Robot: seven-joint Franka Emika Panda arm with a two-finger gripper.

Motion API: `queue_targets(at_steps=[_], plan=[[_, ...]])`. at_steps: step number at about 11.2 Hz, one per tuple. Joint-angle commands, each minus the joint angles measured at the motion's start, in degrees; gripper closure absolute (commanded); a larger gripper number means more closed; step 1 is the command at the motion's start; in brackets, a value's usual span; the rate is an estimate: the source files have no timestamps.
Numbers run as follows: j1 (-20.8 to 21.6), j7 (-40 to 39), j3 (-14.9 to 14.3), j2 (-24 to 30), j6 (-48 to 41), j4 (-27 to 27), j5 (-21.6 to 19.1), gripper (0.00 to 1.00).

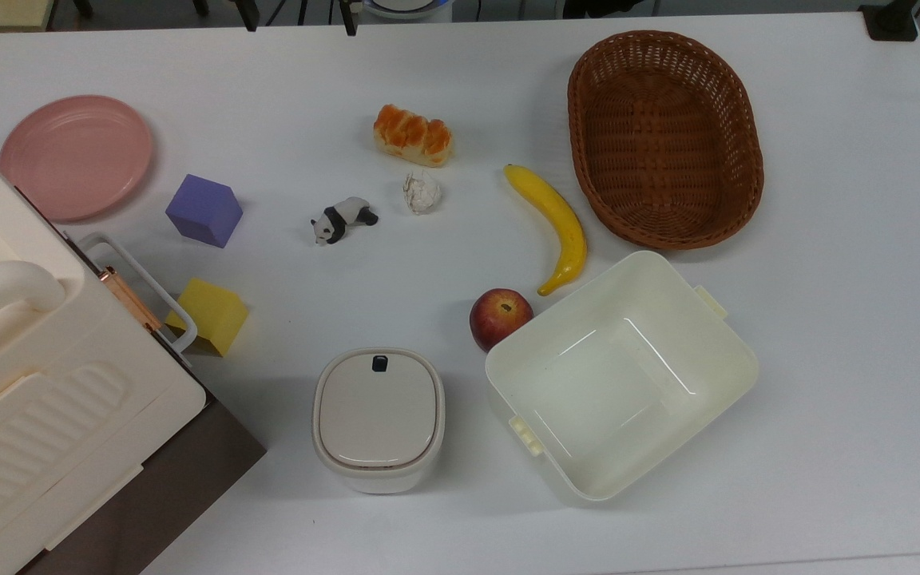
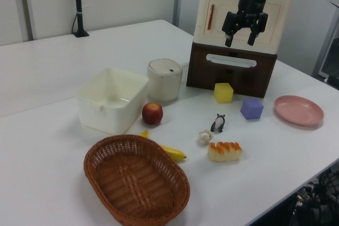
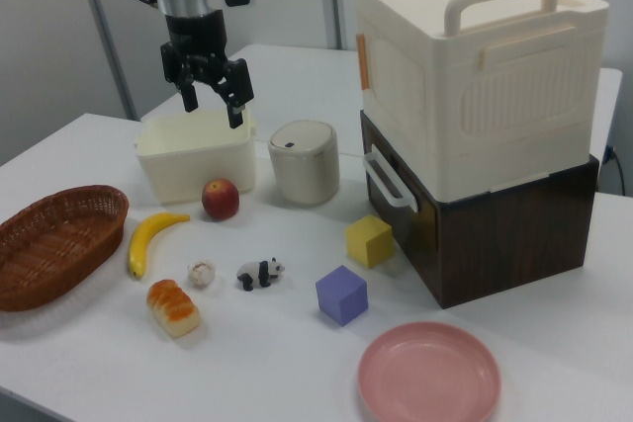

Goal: Put the bread in the basket
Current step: 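Move the gripper from above the cabinet toward the bread roll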

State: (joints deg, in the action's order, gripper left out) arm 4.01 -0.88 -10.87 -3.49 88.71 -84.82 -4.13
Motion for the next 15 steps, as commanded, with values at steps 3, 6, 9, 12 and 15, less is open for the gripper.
queue_targets(at_steps=[3,6,9,12,15], plan=[[0.47,-0.35,-0.20,1.56,-1.44,-1.22,-0.18,0.00],[0.47,-0.70,-0.11,1.47,-1.35,-1.23,0.00,0.00],[0.38,-0.88,-0.03,0.42,-1.44,-0.79,0.00,0.00],[0.99,-5.59,0.24,0.68,-1.18,-1.48,0.00,0.00],[2.40,-20.97,1.89,8.12,1.44,-14.53,3.50,0.00]])
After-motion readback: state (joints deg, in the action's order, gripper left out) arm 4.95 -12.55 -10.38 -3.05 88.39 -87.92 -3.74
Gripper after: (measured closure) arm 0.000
